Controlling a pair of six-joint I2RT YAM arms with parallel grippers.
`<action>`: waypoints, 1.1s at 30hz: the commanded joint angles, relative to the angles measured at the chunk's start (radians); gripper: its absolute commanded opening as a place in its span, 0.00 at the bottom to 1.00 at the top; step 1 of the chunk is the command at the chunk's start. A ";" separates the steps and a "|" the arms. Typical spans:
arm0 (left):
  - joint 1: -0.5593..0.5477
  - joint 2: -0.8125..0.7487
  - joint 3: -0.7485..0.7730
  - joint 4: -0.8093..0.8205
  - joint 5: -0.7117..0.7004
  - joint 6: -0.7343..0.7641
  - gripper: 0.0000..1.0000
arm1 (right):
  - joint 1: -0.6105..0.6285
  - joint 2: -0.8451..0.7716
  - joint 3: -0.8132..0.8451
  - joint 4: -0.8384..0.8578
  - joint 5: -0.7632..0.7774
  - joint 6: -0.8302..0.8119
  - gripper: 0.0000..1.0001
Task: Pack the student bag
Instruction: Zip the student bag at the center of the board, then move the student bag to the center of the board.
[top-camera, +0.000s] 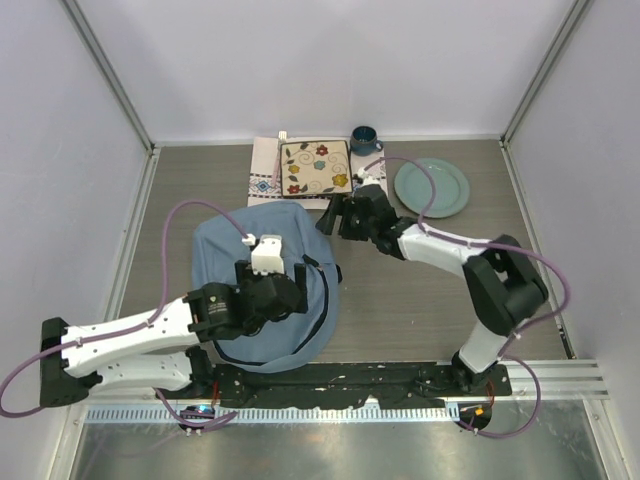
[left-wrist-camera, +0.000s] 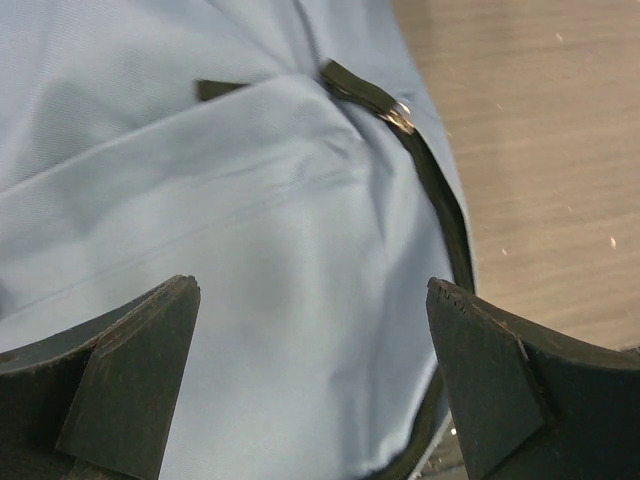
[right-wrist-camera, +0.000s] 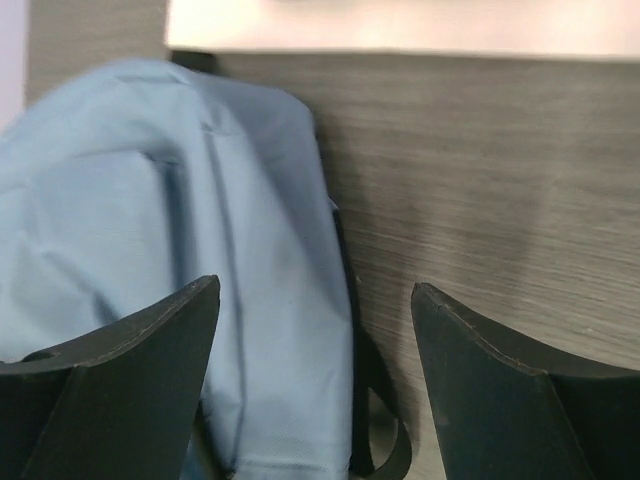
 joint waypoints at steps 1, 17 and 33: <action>0.093 -0.024 0.013 -0.031 -0.067 -0.012 1.00 | -0.001 0.129 0.077 0.001 -0.183 0.061 0.82; 0.283 -0.052 0.032 0.006 -0.003 0.025 1.00 | -0.185 0.082 -0.154 0.281 -0.389 0.250 0.01; 0.398 0.088 0.179 0.026 0.083 0.159 1.00 | -0.343 -0.168 -0.226 -0.089 -0.246 -0.006 0.01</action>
